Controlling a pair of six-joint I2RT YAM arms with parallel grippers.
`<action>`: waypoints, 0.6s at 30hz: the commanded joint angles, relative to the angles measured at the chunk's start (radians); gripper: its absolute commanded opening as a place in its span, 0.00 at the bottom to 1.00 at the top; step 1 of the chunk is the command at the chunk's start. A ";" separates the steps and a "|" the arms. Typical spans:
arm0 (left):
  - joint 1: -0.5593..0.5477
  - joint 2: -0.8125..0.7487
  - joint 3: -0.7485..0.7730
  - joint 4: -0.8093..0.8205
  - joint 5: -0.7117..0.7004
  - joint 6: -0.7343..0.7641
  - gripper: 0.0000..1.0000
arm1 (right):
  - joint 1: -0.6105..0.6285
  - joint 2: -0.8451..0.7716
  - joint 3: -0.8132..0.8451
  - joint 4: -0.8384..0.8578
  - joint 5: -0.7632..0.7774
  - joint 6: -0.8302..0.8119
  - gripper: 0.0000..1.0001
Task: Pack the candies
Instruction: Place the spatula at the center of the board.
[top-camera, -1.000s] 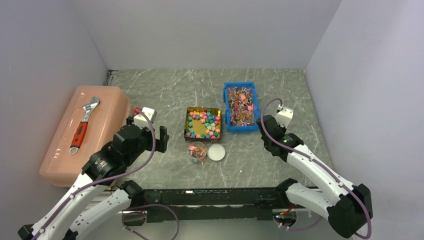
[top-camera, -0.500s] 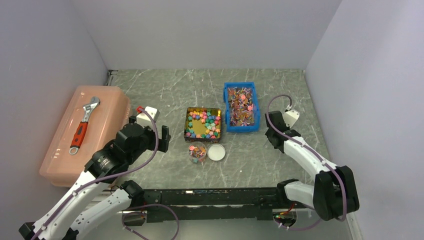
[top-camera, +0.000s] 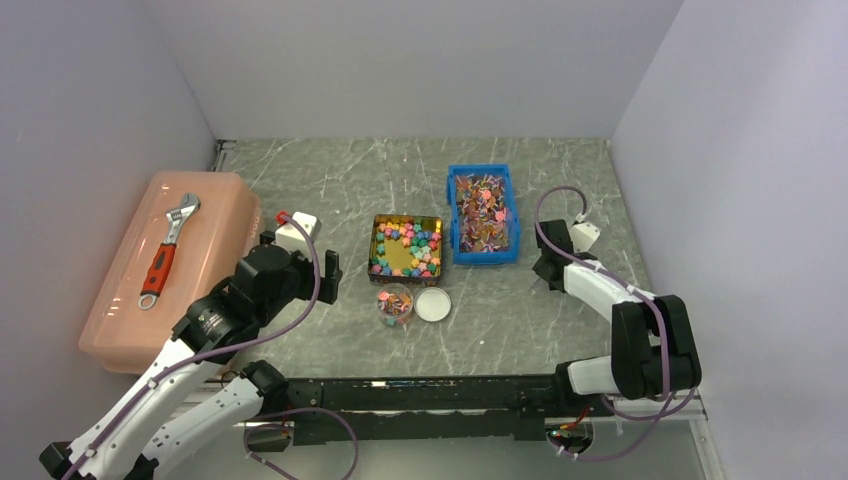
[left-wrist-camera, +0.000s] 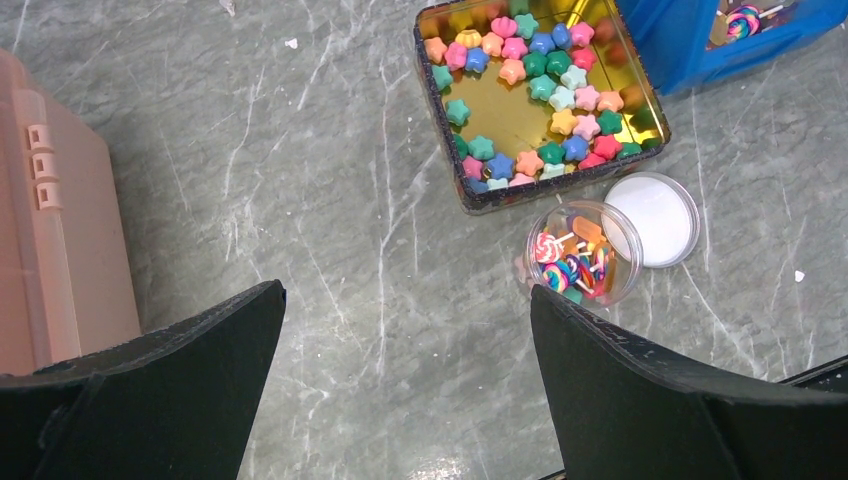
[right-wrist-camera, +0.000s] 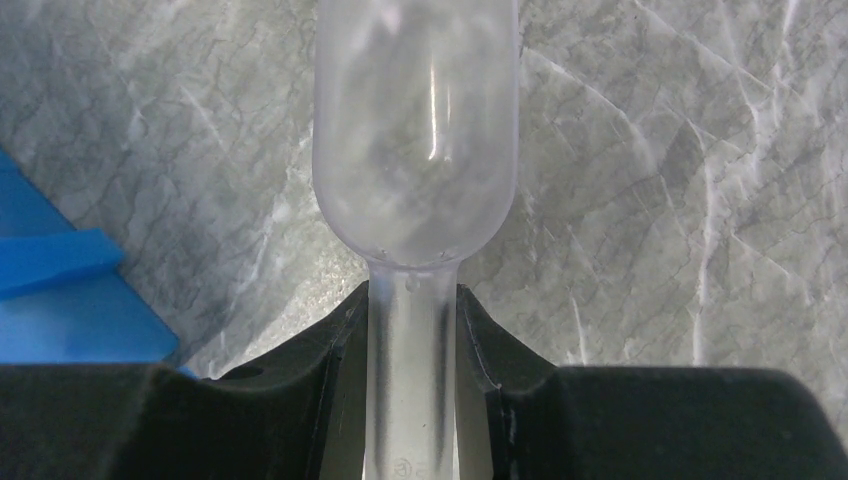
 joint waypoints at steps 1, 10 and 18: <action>0.008 0.008 0.005 0.043 0.008 0.018 0.99 | -0.019 0.029 0.052 0.058 -0.006 -0.007 0.00; 0.012 0.006 0.003 0.041 0.009 0.019 0.99 | -0.047 0.091 0.059 0.082 -0.039 -0.020 0.12; 0.014 0.013 0.005 0.039 0.015 0.020 0.99 | -0.055 0.099 0.068 0.089 -0.060 -0.048 0.27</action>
